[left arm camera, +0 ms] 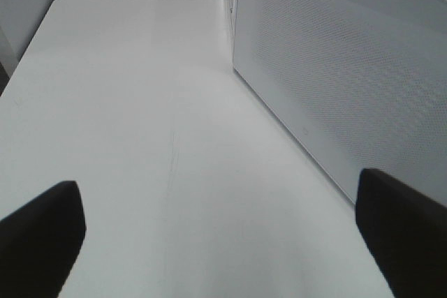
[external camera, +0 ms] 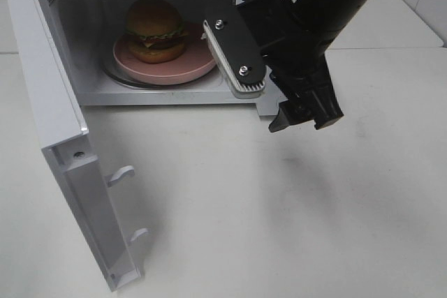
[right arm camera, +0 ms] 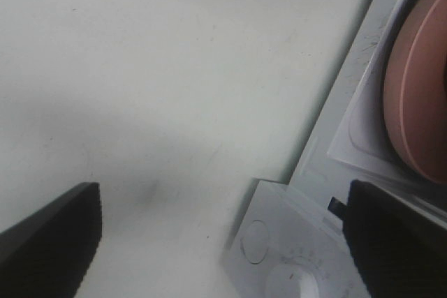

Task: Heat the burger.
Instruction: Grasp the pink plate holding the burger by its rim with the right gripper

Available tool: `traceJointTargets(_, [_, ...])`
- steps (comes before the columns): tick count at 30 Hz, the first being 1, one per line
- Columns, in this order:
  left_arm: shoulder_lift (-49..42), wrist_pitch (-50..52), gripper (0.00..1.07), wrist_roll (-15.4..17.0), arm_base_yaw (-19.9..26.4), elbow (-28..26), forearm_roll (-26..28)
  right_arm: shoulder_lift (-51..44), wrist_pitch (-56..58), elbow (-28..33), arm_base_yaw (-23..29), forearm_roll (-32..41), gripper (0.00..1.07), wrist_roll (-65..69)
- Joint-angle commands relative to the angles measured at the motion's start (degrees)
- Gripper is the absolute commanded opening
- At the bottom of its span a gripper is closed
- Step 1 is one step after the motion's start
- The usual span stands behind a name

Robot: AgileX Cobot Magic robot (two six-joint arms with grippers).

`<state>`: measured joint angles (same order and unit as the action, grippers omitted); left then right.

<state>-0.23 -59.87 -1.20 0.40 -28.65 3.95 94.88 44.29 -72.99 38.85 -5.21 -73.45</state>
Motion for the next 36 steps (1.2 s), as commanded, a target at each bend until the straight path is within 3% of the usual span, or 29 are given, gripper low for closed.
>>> traceJointTargets(1, [-1.26,0.46,1.05,0.06,0.0,0.17,0.29,2.64,-2.01,-2.52,0.17,-0.29,0.9,1.43])
traceJointTargets(36, [-1.26,0.46,1.05,0.06,0.0,0.17,0.29,29.22,-17.59,-23.72,-0.06,-7.91,0.88,12.78])
